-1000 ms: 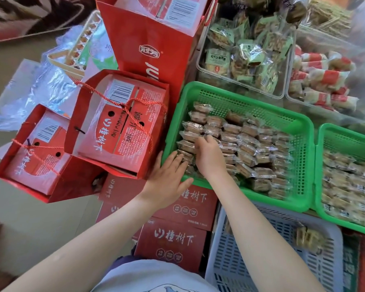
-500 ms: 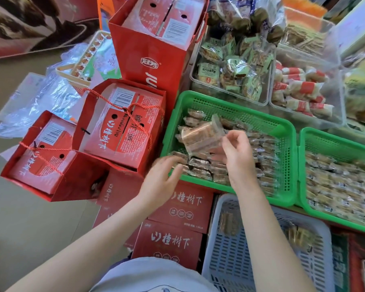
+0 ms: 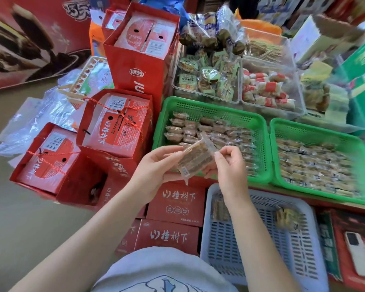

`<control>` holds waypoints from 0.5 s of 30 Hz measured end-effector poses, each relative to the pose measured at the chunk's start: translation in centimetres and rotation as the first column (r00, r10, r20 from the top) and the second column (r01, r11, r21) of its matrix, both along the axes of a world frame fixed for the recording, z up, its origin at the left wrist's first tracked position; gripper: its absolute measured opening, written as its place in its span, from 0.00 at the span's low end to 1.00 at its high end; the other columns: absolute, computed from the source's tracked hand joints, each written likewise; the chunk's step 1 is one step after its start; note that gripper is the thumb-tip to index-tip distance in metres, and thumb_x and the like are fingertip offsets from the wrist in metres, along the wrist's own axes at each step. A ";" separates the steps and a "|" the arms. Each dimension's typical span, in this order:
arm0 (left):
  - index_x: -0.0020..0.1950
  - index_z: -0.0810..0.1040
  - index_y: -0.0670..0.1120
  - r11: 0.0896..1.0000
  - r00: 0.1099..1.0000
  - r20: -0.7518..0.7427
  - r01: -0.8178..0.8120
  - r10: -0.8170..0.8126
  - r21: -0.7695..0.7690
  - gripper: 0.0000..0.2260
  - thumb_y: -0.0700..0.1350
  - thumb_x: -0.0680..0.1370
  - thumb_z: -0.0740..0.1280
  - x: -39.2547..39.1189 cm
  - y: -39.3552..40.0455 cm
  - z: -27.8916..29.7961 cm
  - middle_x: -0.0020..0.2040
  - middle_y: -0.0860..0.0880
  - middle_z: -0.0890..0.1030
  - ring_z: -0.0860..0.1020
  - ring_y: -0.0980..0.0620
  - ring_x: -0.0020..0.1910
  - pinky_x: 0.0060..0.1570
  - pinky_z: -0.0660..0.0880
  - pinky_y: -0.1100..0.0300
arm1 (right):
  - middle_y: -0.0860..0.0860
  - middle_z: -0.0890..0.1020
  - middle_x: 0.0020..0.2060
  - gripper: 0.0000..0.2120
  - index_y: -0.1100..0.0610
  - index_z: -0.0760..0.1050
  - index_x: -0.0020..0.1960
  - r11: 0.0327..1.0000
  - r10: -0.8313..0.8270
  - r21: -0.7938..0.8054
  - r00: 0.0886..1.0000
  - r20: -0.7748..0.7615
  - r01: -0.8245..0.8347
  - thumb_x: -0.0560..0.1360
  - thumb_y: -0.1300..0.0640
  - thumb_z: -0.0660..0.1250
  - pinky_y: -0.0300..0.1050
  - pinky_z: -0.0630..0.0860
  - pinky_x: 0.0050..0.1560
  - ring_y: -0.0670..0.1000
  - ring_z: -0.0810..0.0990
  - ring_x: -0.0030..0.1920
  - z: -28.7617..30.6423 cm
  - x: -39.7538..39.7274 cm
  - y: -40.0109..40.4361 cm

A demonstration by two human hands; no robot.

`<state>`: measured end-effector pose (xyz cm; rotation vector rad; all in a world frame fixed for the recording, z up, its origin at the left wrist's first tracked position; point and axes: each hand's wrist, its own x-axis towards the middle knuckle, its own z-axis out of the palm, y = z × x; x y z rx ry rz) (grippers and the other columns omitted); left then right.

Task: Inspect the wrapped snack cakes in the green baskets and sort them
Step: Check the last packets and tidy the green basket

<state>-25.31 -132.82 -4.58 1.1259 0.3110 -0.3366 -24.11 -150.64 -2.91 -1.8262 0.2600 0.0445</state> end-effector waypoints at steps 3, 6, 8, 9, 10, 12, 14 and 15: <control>0.60 0.80 0.38 0.997 0.997 -0.019 -0.075 0.075 -0.009 0.19 0.45 0.73 0.73 -1.3 -0.3 0.2 0.56 0.37 0.84 0.84 0.40 0.55 0.47 0.83 0.49 | 0.54 0.79 0.39 0.03 0.60 0.69 0.51 0.992 -0.053 0.112 0.997 -0.060 0.059 0.83 0.61 0.59 0.36 0.75 0.31 0.44 0.81 0.32 -0.2 -1.4 -0.1; 0.58 0.80 0.39 0.980 0.973 -0.164 -0.181 0.165 -0.088 0.14 0.43 0.75 0.73 -1.7 -1.0 0.3 0.54 0.39 0.85 0.85 0.44 0.52 0.44 0.83 0.53 | 0.58 0.81 0.43 0.05 0.59 0.68 0.47 0.982 -0.017 0.184 0.994 -0.106 0.036 0.81 0.64 0.59 0.51 0.82 0.43 0.54 0.83 0.39 -0.4 -2.4 -0.5; 0.58 0.81 0.40 0.961 0.946 -0.276 -0.222 0.171 -0.163 0.11 0.42 0.77 0.71 -1.8 -1.1 0.3 0.53 0.41 0.86 0.86 0.47 0.50 0.43 0.84 0.55 | 0.57 0.76 0.43 0.06 0.57 0.68 0.44 0.990 0.049 0.135 0.993 -0.107 -0.035 0.78 0.65 0.60 0.54 0.80 0.46 0.56 0.78 0.40 -0.3 -2.9 -0.8; 0.57 0.81 0.40 0.954 0.937 -0.308 -0.229 0.163 -0.192 0.10 0.41 0.78 0.71 -1.9 -1.1 0.2 0.53 0.42 0.86 0.85 0.47 0.50 0.45 0.84 0.54 | 0.55 0.73 0.42 0.05 0.57 0.68 0.45 0.991 0.088 0.109 0.991 -0.103 -0.076 0.76 0.66 0.60 0.53 0.77 0.43 0.55 0.73 0.38 -0.2 -3.2 -1.1; 0.58 0.81 0.41 0.953 0.936 -0.320 -0.223 0.150 -0.205 0.09 0.41 0.78 0.71 -1.9 -1.0 0.2 0.54 0.42 0.85 0.84 0.46 0.52 0.48 0.84 0.53 | 0.54 0.72 0.40 0.06 0.57 0.68 0.47 0.990 0.118 0.095 0.987 -0.107 -0.108 0.76 0.67 0.60 0.49 0.73 0.39 0.51 0.70 0.37 -0.1 -3.4 -1.4; 0.61 0.80 0.43 0.961 0.944 -0.306 -0.190 0.122 -0.203 0.11 0.41 0.79 0.69 -2.2 -0.9 0.3 0.55 0.42 0.85 0.83 0.46 0.53 0.52 0.82 0.54 | 0.51 0.72 0.39 0.08 0.55 0.70 0.54 0.979 0.174 0.125 0.978 -0.117 -0.159 0.78 0.66 0.60 0.39 0.69 0.36 0.45 0.68 0.33 0.2 -3.7 -1.8; 0.60 0.81 0.43 0.967 0.950 -0.289 -0.175 0.116 -0.185 0.09 0.40 0.80 0.68 -2.5 -0.7 0.3 0.52 0.44 0.86 0.84 0.48 0.49 0.52 0.81 0.55 | 0.49 0.73 0.37 0.09 0.50 0.73 0.60 0.961 0.247 0.148 0.965 -0.083 -0.234 0.81 0.60 0.62 0.36 0.70 0.38 0.44 0.71 0.34 0.3 -3.9 -2.1; 0.58 0.81 0.43 0.969 0.952 -0.282 -0.175 0.122 -0.172 0.08 0.40 0.80 0.67 -2.6 -0.6 0.2 0.50 0.45 0.86 0.84 0.49 0.47 0.51 0.81 0.55 | 0.47 0.74 0.36 0.08 0.49 0.75 0.59 0.953 0.277 0.143 0.960 -0.050 -0.267 0.82 0.57 0.63 0.36 0.72 0.39 0.44 0.73 0.36 0.2 -4.0 -2.1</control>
